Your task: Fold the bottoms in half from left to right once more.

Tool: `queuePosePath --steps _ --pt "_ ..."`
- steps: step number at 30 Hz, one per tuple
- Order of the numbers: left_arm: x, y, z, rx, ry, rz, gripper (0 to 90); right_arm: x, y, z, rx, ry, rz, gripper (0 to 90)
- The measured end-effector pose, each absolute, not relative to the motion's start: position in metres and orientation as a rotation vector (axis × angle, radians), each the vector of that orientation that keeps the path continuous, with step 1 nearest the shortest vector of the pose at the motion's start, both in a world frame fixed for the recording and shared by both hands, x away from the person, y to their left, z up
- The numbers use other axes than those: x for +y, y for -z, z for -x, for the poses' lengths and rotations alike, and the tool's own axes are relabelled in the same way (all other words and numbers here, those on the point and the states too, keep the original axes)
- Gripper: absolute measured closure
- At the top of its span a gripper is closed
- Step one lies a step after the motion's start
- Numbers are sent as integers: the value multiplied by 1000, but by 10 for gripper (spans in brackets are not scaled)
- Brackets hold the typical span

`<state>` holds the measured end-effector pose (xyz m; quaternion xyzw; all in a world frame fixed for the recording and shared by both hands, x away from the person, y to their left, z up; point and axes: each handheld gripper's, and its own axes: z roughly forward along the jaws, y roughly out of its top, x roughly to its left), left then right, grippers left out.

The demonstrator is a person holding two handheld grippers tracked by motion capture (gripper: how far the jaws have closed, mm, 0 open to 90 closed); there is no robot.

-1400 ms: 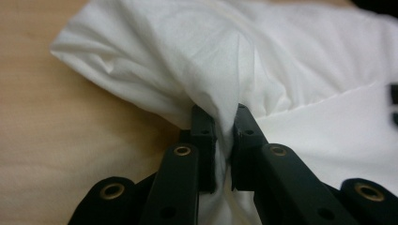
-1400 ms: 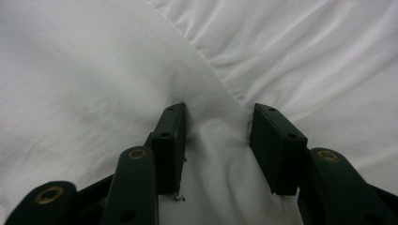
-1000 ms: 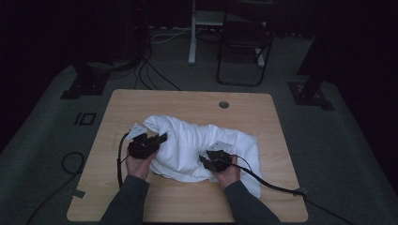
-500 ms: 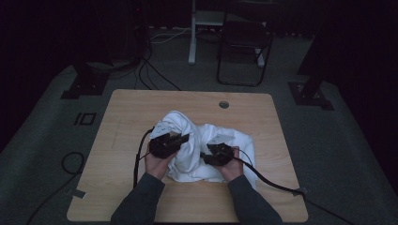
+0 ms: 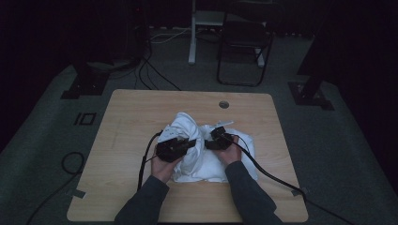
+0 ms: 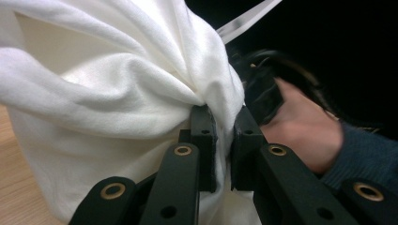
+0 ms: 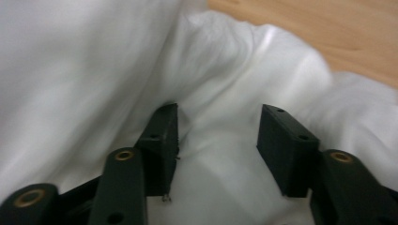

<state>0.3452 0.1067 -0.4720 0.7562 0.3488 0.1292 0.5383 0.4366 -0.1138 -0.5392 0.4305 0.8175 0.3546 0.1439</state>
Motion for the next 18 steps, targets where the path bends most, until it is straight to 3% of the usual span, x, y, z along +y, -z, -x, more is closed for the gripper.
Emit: queuePosePath --steps 5,9,13,18 --pt "112 471 -346 840 -318 -1797 831 -147 523 -397 2275 -1125 -1180 423" --pt "114 469 -347 847 -315 -1790 831 -169 537 -373 2288 -1032 -1187 401" --pt "111 463 -347 836 -318 -1785 831 -161 559 -376 2309 -1011 -1197 427" --pt "103 452 -350 801 -323 -1795 831 -134 559 -382 2332 -1040 -1170 445"
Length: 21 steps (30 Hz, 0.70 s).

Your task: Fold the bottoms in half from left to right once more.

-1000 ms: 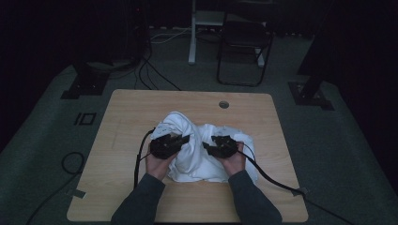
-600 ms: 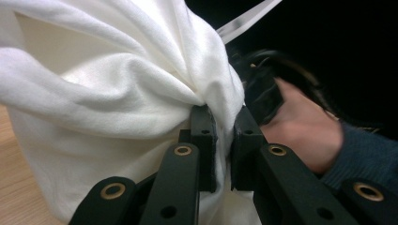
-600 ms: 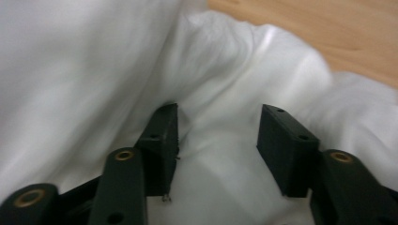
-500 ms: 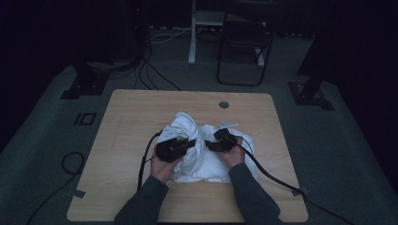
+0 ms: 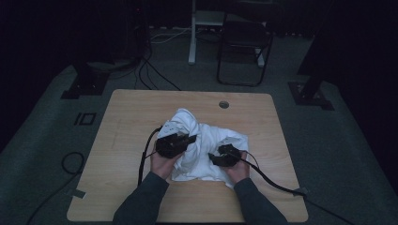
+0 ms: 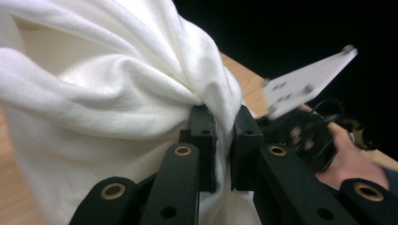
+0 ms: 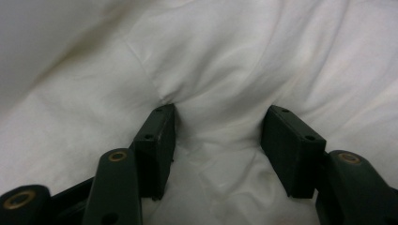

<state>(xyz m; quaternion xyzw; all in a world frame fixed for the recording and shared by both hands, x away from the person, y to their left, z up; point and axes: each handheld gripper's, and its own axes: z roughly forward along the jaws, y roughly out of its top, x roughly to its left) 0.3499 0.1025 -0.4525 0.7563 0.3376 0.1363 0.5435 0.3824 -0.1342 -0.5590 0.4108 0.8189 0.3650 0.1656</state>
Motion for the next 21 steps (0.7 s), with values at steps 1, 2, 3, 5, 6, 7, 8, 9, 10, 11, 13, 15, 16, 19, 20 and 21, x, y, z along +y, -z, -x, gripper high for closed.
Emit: queuePosePath --steps 1,2,3,5,6,7,8,9,10,11,13,15,16,19,20,21 --pt "103 452 -350 801 -323 -1795 831 -134 559 -382 2332 -1040 -1170 445" --pt "99 451 -350 789 -324 -1799 831 -127 559 -383 2342 -1051 -1162 444" --pt "97 451 -350 786 -327 -1801 831 -114 559 -383 2373 -1077 -1132 438" --pt "93 453 -350 782 -333 -1820 831 -105 556 -383 2450 -1094 -1072 410" --pt "92 454 -350 781 -329 -1824 831 -106 552 -380 2473 -1117 -1038 403" --pt "91 455 -350 779 -327 -1828 831 -112 547 -377 2456 -1148 -1025 402" --pt "91 456 -350 777 -328 -1832 831 -120 543 -373 2425 -1201 -1031 413" --pt "91 456 -350 775 -329 -1837 830 -128 540 -371 2394 -1237 -1044 414" --pt "91 457 -350 775 -329 -1839 831 -140 537 -368 2350 -1245 -1066 411" --pt "90 456 -350 775 -326 -1838 830 -150 536 -366 2313 -1216 -1086 402" --pt "89 456 -349 775 -324 -1837 830 -164 540 -366 2291 -1148 -1124 374" --pt "85 456 -349 770 -319 -1840 831 -167 550 -368 2344 -1052 -1105 367" --pt "83 456 -350 766 -316 -1844 831 -165 555 -368 2362 -1035 -1102 380" --pt "76 452 -349 751 -297 -1839 830 -156 565 -370 2362 -1103 -1114 397" --pt "73 450 -349 740 -278 -1827 831 -152 566 -370 2357 -1112 -1106 405" --pt "71 448 -349 729 -272 -1821 831 -146 566 -369 2365 -1126 -1093 405"
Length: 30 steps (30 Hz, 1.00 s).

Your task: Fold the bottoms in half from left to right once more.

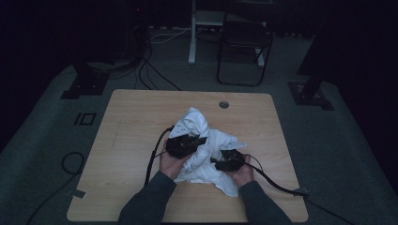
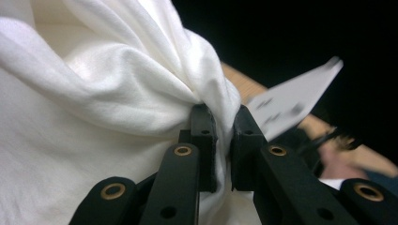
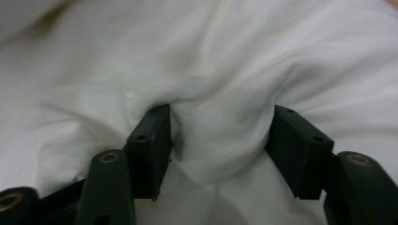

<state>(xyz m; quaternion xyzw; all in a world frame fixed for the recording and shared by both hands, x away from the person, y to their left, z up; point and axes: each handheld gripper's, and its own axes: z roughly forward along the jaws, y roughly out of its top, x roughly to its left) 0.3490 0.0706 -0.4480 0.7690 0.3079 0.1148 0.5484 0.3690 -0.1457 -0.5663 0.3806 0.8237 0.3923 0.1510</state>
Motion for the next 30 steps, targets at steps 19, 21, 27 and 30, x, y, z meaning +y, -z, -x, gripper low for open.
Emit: queuePosePath --steps 19,21,27,30 --pt "7 542 -357 735 -109 -2069 827 -227 527 -353 2172 -1415 -1220 321" --pt "6 542 -357 735 -113 -2070 826 -224 519 -350 2190 -1471 -1141 268" --pt "10 530 -354 715 -99 -2073 723 -205 514 -368 2183 -1439 -1157 631" --pt "17 507 -347 684 -153 -2050 596 -205 516 -381 2160 -1416 -1231 850"
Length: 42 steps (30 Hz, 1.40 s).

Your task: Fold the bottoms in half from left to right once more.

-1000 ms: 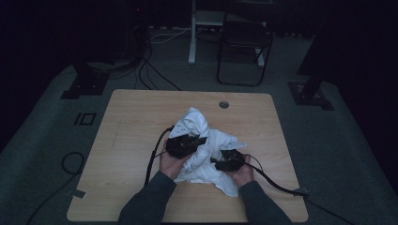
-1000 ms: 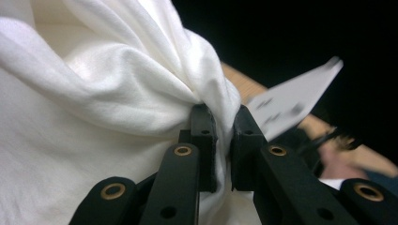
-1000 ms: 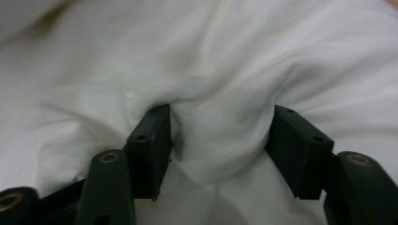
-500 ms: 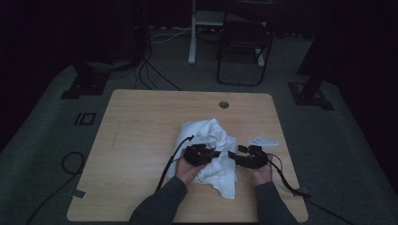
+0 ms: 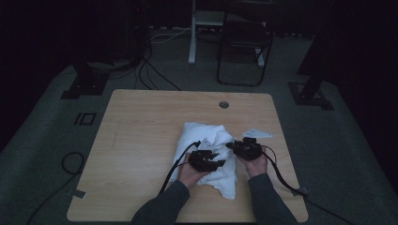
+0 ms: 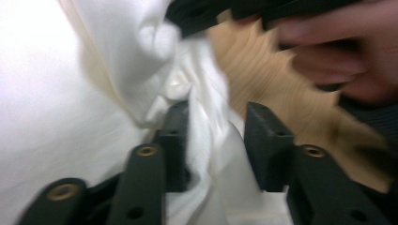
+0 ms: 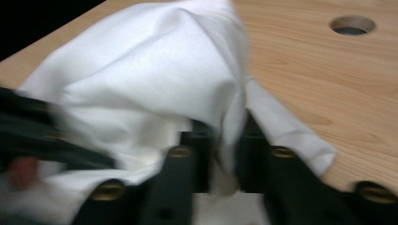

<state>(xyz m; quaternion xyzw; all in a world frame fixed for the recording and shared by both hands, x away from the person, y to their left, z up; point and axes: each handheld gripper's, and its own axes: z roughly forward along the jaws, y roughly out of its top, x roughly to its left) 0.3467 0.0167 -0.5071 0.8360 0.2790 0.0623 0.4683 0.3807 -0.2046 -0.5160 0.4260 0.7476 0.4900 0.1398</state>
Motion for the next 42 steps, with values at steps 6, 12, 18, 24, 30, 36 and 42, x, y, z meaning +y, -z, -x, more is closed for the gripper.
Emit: queuePosePath --steps 6,12,18,24,30,36,42 --pt "56 457 -343 664 -278 -1875 516 -214 518 -393 2136 -1415 -1301 861" --pt "92 463 -374 847 -411 -1907 556 -217 526 -402 2145 -1410 -1357 806" --pt "81 511 -387 864 -318 -1964 550 -221 527 -405 2150 -1373 -1375 640" --pt "64 531 -389 860 -378 -2052 579 -233 520 -397 2140 -1344 -1371 508" --pt "57 535 -386 862 -435 -2077 587 -243 509 -383 2155 -1302 -1284 437" --pt "58 537 -385 872 -438 -2058 588 -245 496 -374 2129 -1314 -1230 407" --pt "58 538 -383 878 -446 -2046 588 -232 489 -372 2141 -1328 -1164 325"
